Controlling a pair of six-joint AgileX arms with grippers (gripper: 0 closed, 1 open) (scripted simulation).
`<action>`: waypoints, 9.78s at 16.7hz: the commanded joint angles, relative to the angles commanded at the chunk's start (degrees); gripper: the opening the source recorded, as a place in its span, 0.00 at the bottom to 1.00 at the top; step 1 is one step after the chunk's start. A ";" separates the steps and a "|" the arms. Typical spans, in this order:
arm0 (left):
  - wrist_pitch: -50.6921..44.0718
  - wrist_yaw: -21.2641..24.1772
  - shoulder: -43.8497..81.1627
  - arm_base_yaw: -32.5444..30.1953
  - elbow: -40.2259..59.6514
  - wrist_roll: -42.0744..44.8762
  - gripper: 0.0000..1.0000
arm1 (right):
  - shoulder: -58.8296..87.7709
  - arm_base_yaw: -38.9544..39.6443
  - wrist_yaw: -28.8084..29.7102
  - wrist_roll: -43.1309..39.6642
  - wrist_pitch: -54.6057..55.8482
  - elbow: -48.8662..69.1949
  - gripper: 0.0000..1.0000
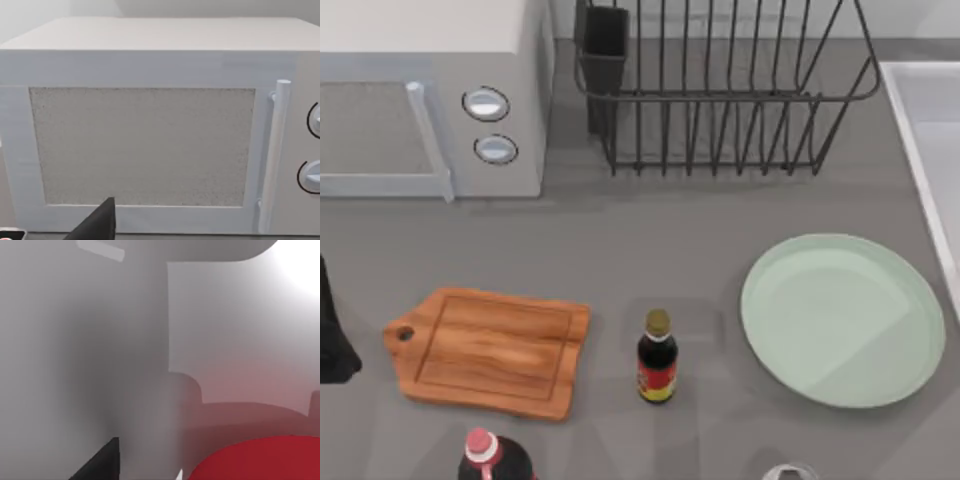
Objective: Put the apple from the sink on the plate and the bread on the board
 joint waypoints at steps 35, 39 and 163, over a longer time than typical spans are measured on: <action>0.00 0.00 0.00 0.00 0.00 0.00 1.00 | -18.01 2.60 -0.98 2.69 -22.20 9.42 0.00; 0.00 0.00 0.00 0.00 0.00 0.00 1.00 | -21.18 10.33 -0.79 9.98 -25.54 10.65 0.00; -44.11 0.04 109.99 11.22 64.08 52.38 1.00 | -134.32 19.73 -0.26 18.52 28.93 -73.26 1.00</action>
